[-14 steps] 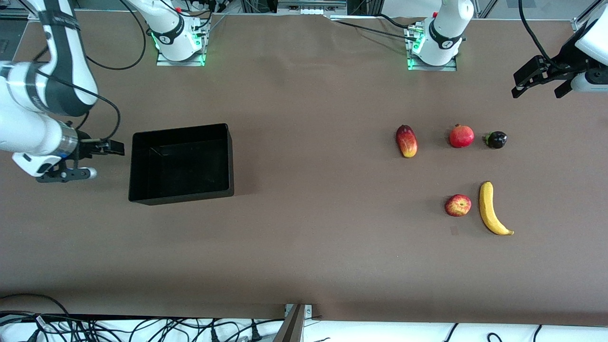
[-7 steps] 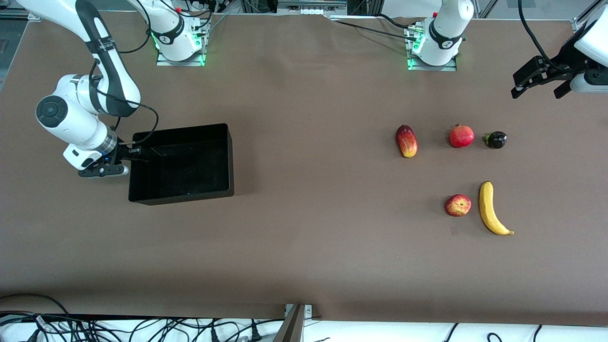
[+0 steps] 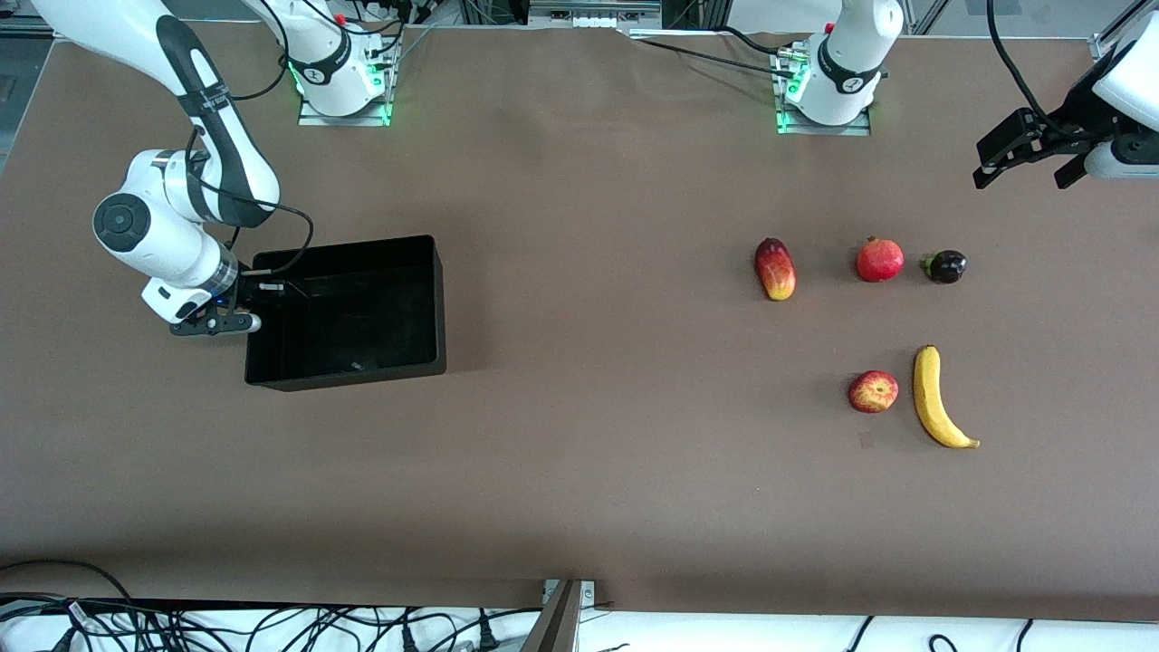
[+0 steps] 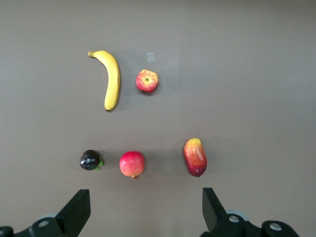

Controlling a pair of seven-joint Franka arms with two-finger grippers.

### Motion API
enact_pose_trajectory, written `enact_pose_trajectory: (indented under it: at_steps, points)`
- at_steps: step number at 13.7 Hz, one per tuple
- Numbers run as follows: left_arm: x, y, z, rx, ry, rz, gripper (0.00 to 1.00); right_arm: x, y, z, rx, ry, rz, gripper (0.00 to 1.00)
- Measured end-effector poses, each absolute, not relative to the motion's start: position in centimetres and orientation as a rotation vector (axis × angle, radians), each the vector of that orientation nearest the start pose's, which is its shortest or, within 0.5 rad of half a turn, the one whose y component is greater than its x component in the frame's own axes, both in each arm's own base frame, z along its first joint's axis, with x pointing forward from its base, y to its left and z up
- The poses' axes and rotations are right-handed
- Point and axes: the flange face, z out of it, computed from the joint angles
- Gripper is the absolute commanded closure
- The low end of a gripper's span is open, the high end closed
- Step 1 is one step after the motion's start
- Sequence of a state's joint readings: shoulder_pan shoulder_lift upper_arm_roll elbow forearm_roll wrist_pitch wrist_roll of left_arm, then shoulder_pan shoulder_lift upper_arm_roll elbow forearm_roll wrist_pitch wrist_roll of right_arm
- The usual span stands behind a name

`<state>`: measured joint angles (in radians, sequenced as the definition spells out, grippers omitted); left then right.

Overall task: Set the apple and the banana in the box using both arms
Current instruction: 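Reach the right gripper to the black box wall and grip it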

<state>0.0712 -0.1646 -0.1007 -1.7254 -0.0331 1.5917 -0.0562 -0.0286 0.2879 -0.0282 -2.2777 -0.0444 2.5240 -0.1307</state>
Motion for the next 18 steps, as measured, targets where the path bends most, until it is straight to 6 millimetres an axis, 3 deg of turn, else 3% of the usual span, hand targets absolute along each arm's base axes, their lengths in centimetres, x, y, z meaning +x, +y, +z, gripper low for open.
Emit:
enact_pose_trajectory:
  at_steps: [4,6,8,10,12,14,16,18]
  points:
    - [50.4,-2.3,64.0,-3.159,-0.044,-0.046,0.00,53.1,-2.9,22.4,-3.164,-0.181,0.071,1.00]
    - [50.4,-2.3,64.0,-3.159,-0.043,-0.046,0.00,54.0,-2.4,23.6,-3.164,-0.200,0.034,1.00]
    - [50.4,-2.3,64.0,-3.159,-0.043,-0.046,0.00,56.2,-0.9,26.6,-3.158,-0.214,0.051,1.00]
    - [50.4,-2.3,63.9,-3.159,-0.043,-0.045,0.00,58.7,1.6,31.0,-3.157,-0.189,0.120,1.00]
    - [50.4,-2.3,63.9,-3.159,-0.043,-0.042,0.00,60.7,6.3,36.1,-3.151,-0.159,0.125,1.00]
    - [50.9,-2.2,63.3,-3.160,-0.046,-0.047,0.00,61.0,12.3,38.9,-3.128,-0.102,0.100,1.00]
    - [53.2,-1.9,60.7,-3.165,-0.053,-0.079,0.00,60.4,19.5,39.1,-3.124,-0.099,0.083,1.00]
    - [56.7,-1.5,55.8,-3.174,-0.066,-0.089,0.00,59.5,27.7,37.7,-3.126,-0.032,0.083,1.00]
